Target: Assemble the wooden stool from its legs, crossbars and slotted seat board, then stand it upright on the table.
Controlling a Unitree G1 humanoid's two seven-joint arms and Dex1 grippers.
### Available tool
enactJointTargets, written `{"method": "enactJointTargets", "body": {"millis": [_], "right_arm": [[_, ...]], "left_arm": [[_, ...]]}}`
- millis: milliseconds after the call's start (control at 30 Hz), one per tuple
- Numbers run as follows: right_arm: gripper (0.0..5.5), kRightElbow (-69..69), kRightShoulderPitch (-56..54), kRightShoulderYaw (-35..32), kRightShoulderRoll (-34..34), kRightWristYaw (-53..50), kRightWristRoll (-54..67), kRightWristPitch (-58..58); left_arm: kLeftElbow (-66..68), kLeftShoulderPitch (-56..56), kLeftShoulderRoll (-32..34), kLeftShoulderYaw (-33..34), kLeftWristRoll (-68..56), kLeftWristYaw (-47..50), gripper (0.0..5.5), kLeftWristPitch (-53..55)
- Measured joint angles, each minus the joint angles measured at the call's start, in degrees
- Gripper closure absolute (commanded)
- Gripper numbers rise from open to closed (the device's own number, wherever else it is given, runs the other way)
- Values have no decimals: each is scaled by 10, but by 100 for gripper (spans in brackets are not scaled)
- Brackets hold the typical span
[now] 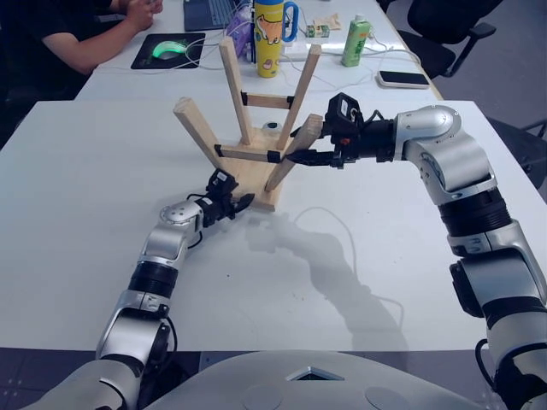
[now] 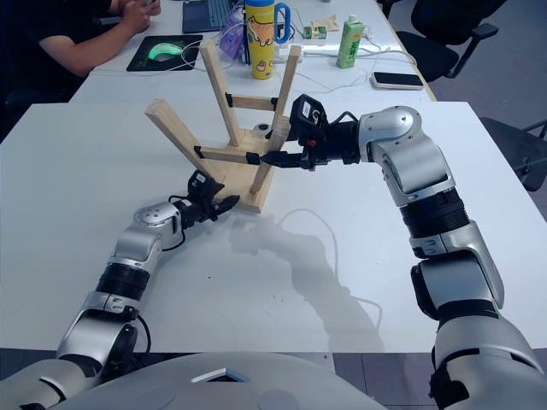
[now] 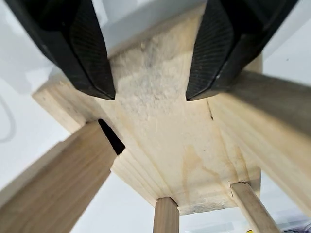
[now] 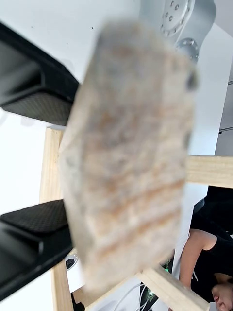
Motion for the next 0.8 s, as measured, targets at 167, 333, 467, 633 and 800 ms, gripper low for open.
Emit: {"method": "enactJointTargets", "body": {"millis": [167, 333, 467, 633, 800], "right_arm": [[344, 29, -17, 0, 23, 4, -2, 0], [344, 124, -54, 0, 80, -13, -13, -37], [344, 145, -56, 1, 95, -14, -24, -67], [344, 153, -56, 5, 98, -14, -29, -94], [344, 161, -61, 10, 105, -20, -29, -95]], "left_arm": [[13, -14, -7, -3, 4, 16, 399, 17], [16, -21, 0, -11, 7, 16, 479, 24], [21, -25, 4, -13, 7, 16, 548, 22], [29, -25, 4, -11, 6, 16, 550, 9], [48, -30, 4, -11, 3, 15, 550, -9]]}}
